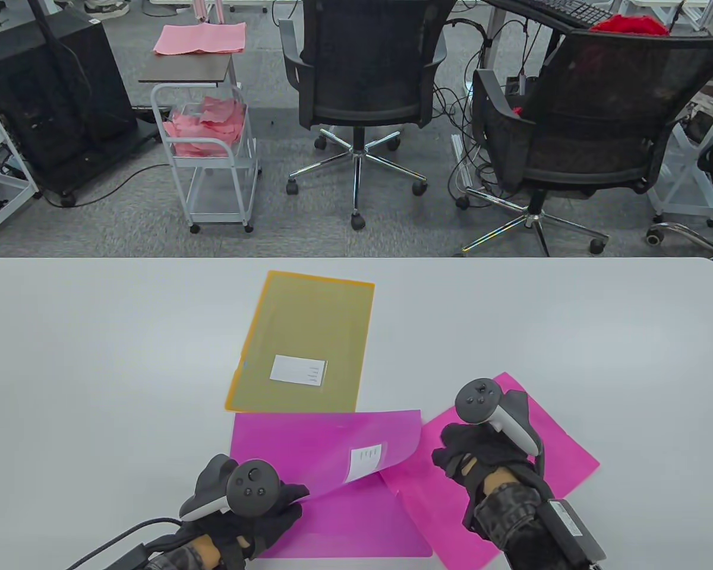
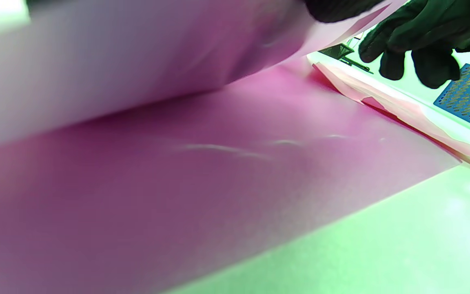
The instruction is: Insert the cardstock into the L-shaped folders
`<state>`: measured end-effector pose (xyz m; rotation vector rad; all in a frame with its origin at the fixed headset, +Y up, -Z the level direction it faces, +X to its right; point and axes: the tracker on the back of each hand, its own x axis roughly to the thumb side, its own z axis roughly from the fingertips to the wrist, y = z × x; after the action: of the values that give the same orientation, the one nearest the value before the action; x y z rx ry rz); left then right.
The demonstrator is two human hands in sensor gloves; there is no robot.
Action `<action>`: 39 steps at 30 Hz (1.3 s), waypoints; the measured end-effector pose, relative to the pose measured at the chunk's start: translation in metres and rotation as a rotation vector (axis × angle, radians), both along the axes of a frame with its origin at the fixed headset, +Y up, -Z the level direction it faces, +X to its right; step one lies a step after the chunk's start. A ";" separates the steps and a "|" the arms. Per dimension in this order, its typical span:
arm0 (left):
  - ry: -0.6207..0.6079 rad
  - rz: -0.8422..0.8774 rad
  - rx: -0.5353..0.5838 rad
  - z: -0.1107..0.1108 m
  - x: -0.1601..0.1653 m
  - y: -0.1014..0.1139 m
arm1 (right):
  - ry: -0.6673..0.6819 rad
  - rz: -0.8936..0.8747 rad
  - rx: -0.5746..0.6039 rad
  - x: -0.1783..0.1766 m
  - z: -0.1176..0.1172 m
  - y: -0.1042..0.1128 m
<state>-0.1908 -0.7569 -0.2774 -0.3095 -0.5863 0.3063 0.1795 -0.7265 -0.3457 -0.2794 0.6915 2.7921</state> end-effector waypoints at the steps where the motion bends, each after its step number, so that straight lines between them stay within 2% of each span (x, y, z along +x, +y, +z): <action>1: -0.001 -0.002 0.001 0.000 0.000 0.000 | -0.022 0.061 -0.042 0.006 -0.001 -0.006; 2: -0.003 -0.004 0.003 0.000 0.000 0.000 | -0.061 0.147 -0.176 0.016 -0.002 -0.020; 3: -0.003 -0.005 0.003 0.000 0.000 0.000 | -0.079 0.170 -0.228 0.021 -0.002 -0.027; 5: -0.005 -0.005 0.004 0.000 0.000 0.000 | -0.121 0.196 -0.284 0.028 -0.002 -0.042; 6: -0.007 -0.007 0.005 0.001 0.001 0.000 | -0.119 0.196 -0.293 0.029 -0.003 -0.040; 23: -0.128 -0.129 0.111 0.013 0.015 0.000 | -0.077 0.248 -0.338 0.000 0.004 -0.046; 29: -0.157 -0.145 0.130 0.015 0.017 0.000 | -0.048 0.274 -0.306 -0.012 0.006 -0.045; 36: -0.189 -0.141 0.143 0.016 0.017 0.000 | -0.060 0.097 -0.216 -0.018 0.007 -0.040; 39: -0.201 -0.121 0.145 0.016 0.017 0.000 | -0.066 -0.065 -0.189 -0.022 0.008 -0.038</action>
<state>-0.1734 -0.7569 -0.2614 -0.2355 -0.7801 0.1157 0.1577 -0.7649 -0.3375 -0.3764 0.9325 2.6466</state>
